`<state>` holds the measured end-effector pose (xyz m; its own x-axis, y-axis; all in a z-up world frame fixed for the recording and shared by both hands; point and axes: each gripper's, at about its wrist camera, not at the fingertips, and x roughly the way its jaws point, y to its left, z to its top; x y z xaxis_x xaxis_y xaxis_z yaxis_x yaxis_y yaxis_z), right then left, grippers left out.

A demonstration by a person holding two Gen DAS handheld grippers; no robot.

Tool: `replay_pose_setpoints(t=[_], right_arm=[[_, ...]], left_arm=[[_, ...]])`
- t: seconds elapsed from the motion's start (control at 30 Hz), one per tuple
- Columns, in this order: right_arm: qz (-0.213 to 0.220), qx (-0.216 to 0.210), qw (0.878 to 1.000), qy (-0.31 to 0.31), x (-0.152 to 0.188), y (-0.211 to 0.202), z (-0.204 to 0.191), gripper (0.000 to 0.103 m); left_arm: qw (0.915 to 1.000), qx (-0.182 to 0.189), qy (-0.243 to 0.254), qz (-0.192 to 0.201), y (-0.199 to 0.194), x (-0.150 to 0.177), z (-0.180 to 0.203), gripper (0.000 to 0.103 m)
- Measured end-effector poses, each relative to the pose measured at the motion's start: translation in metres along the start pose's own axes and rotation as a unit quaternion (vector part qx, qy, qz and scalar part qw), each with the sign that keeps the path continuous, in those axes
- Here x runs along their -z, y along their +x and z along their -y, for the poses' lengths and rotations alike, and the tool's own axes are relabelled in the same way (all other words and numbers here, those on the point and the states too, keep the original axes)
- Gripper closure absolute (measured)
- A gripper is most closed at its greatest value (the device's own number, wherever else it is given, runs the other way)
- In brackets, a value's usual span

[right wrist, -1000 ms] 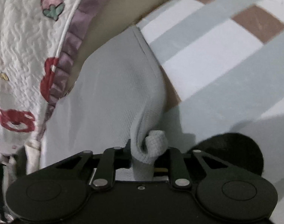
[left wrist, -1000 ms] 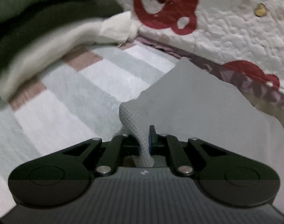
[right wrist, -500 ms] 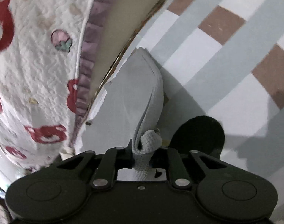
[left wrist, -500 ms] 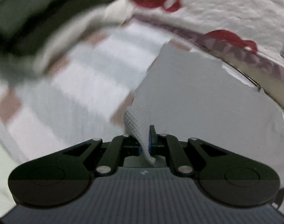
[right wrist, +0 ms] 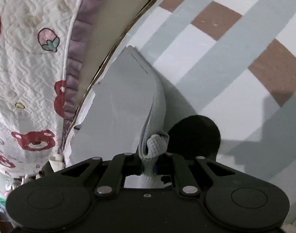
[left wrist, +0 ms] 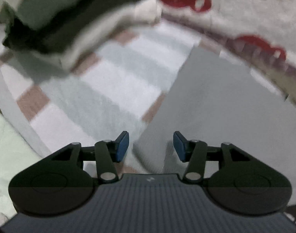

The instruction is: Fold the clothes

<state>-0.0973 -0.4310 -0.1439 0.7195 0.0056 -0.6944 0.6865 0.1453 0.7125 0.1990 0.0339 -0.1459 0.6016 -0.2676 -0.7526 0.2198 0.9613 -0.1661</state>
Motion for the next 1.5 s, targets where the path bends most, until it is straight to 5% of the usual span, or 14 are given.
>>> replay_pose_setpoints(t=[0.1,0.17,0.27,0.37,0.6,0.87,0.97,1.07,1.1,1.17,1.23,1.4,1.5], right_arm=[[0.008,-0.008,1.0,-0.018,0.003,-0.001,-0.005,0.091],[0.016,-0.012,0.999,-0.031,0.004,-0.002,-0.009,0.091],[0.021,-0.013,0.999,-0.034,0.005,-0.002,-0.011,0.091],[0.023,-0.016,0.999,-0.031,0.004,-0.003,-0.009,0.091],[0.023,-0.027,0.999,-0.032,0.003,0.0,-0.01,0.091],[0.028,-0.033,0.996,-0.078,0.011,0.002,-0.025,0.091],[0.031,-0.024,0.996,-0.082,0.011,0.002,-0.025,0.091],[0.033,-0.007,0.993,-0.112,0.014,0.003,-0.033,0.091],[0.026,-0.008,0.99,-0.136,0.015,0.004,-0.044,0.092],[0.012,-0.012,0.983,-0.185,0.017,0.007,-0.065,0.092],[-0.013,-0.027,0.965,-0.26,0.027,0.013,-0.105,0.092],[-0.048,-0.06,0.898,-0.433,0.085,0.049,-0.209,0.095],[-0.086,-0.083,0.861,-0.494,0.129,0.083,-0.252,0.1]], left_arm=[[0.9961,0.022,0.049,0.07,-0.036,-0.002,0.028,0.047],[0.9915,0.08,0.069,0.075,-0.046,0.009,0.052,0.044],[0.9782,0.191,0.08,0.021,-0.032,0.034,0.093,0.044],[0.9646,0.248,0.075,-0.046,-0.007,0.054,0.131,0.044],[0.9471,0.26,0.138,-0.128,0.021,0.089,0.184,0.044],[0.9418,0.256,0.178,-0.125,0.011,0.104,0.194,0.043],[0.931,0.287,0.151,-0.167,0.013,0.095,0.186,0.043],[0.9099,0.34,0.062,-0.229,0.017,0.07,0.156,0.043],[0.9106,0.345,0.04,-0.224,0.012,0.059,0.142,0.044],[0.9131,0.35,0.003,-0.209,0.002,0.037,0.112,0.045],[0.9259,0.338,-0.001,-0.168,-0.016,0.014,0.084,0.045],[0.9453,0.32,-0.046,-0.044,-0.032,-0.017,0.008,0.043],[0.956,0.28,-0.078,-0.041,-0.012,-0.023,-0.026,0.044]])
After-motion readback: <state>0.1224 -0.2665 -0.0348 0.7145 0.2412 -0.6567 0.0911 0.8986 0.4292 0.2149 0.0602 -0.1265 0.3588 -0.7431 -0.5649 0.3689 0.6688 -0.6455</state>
